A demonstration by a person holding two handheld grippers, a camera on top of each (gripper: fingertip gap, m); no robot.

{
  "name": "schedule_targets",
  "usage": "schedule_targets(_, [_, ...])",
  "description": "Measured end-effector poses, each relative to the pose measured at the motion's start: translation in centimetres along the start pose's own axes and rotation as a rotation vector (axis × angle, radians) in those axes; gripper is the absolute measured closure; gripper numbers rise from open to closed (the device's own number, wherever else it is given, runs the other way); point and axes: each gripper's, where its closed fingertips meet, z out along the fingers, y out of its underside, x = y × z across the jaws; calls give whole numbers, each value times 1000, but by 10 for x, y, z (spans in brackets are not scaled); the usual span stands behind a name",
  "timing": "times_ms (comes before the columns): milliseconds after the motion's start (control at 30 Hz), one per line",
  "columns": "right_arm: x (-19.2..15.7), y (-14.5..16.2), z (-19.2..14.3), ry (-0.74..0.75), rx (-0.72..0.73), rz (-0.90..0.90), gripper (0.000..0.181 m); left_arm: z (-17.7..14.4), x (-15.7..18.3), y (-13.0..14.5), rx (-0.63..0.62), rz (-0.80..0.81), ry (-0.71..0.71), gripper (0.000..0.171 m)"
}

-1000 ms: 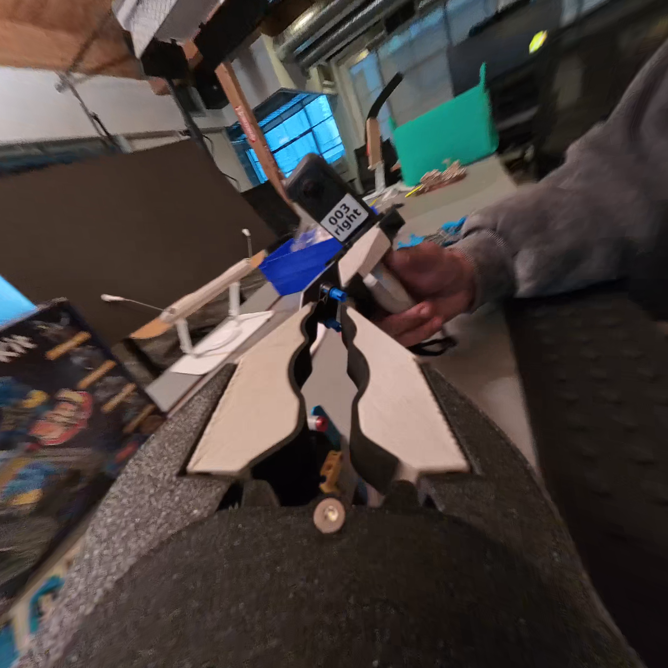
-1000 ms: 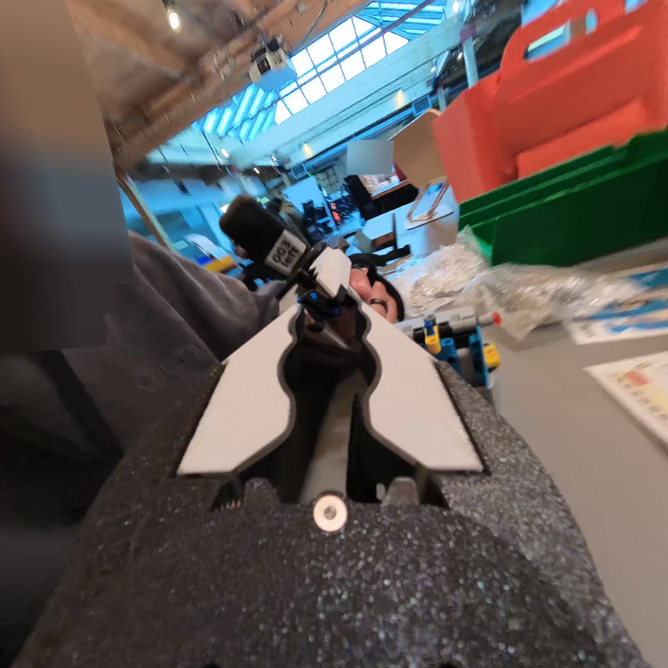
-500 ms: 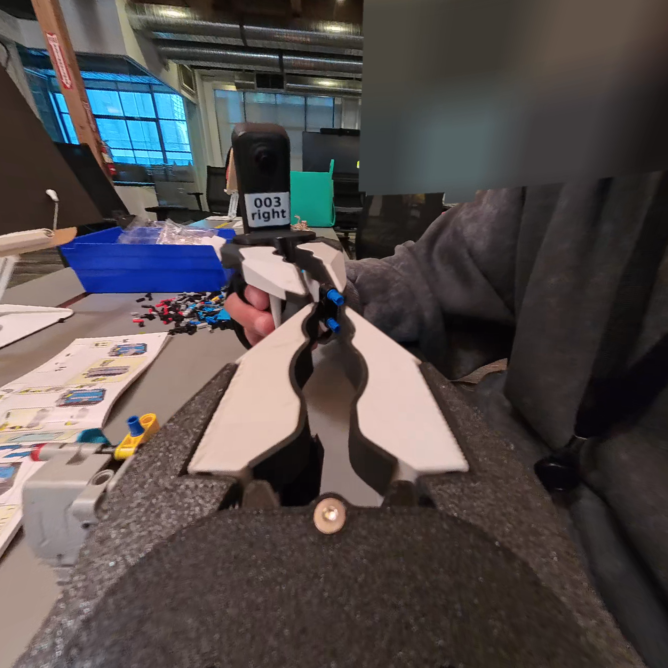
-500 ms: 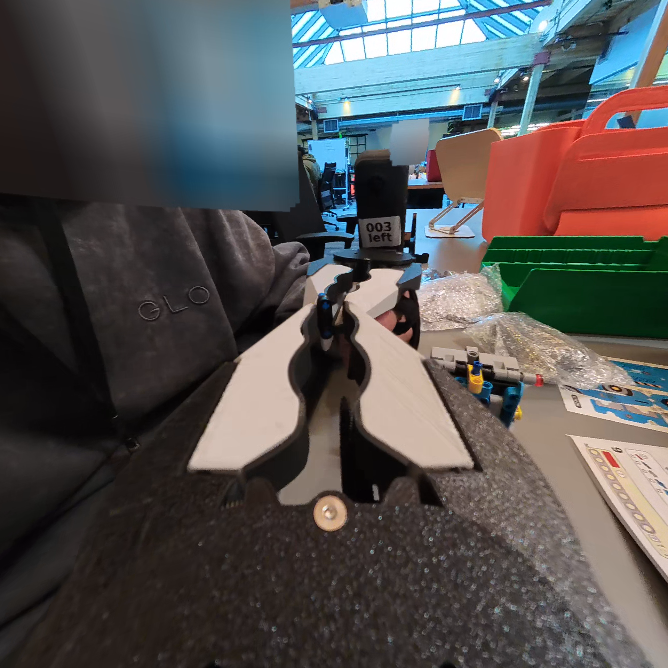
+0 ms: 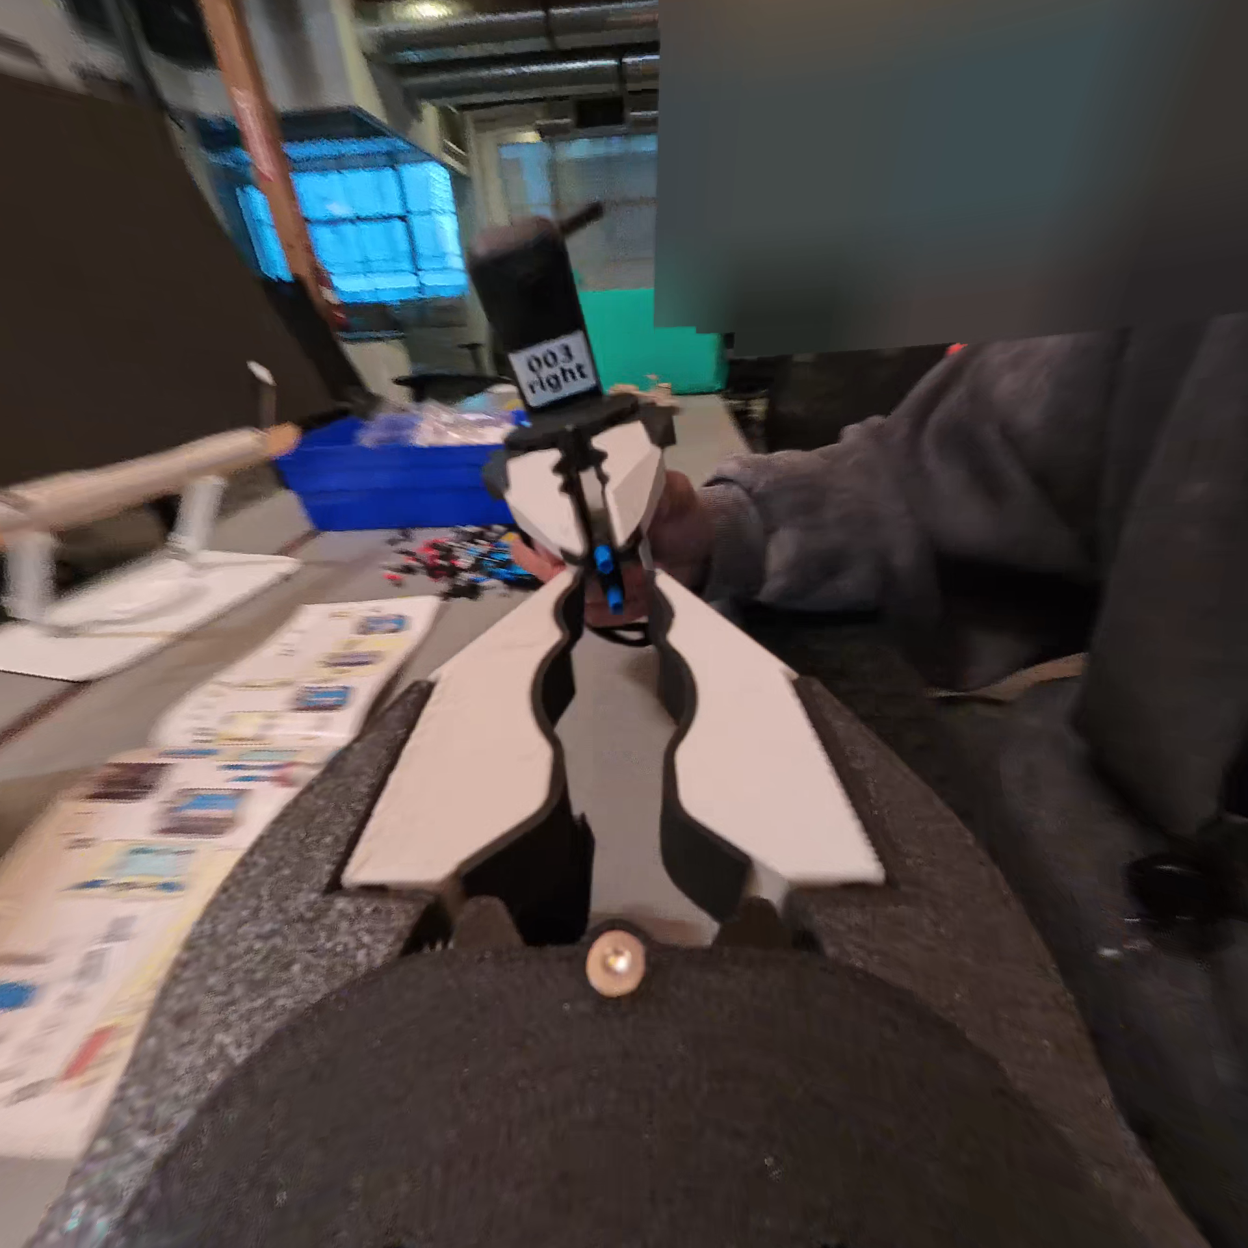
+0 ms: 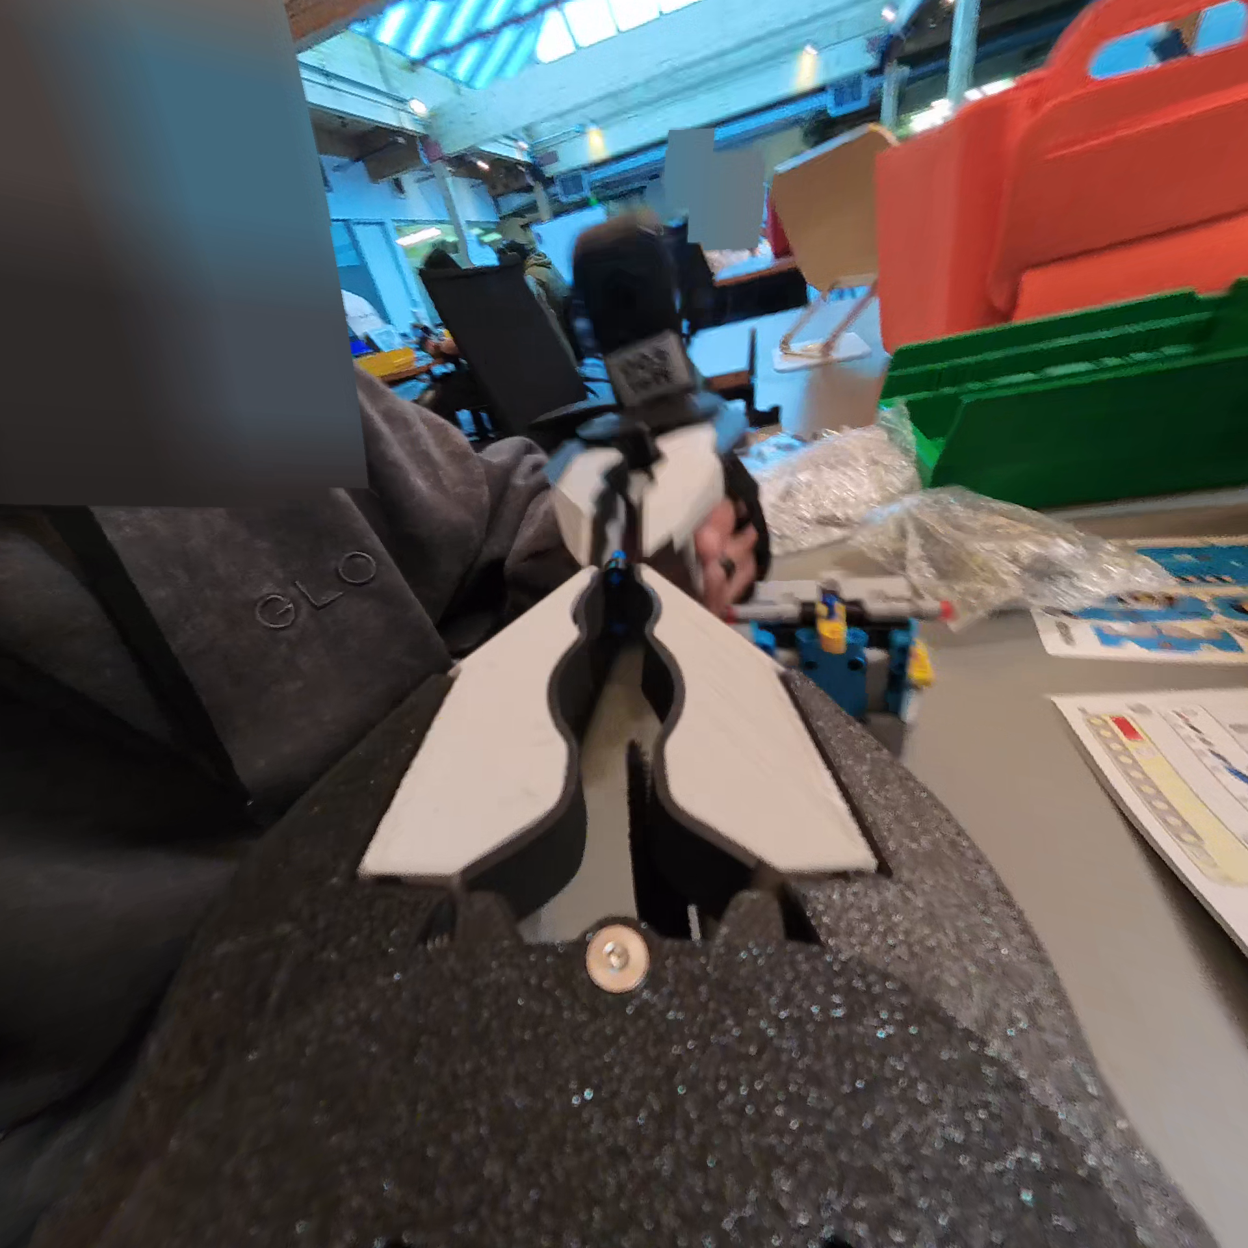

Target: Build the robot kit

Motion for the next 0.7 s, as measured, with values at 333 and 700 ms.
schedule_targets(333, [64,65,-3,238,-743,-226,174,-43,-67,92,-449,53,-178,62])
schedule_targets(700, [76,81,15,108,-891,-225,174,-27,-68,111,-486,83,-172,89])
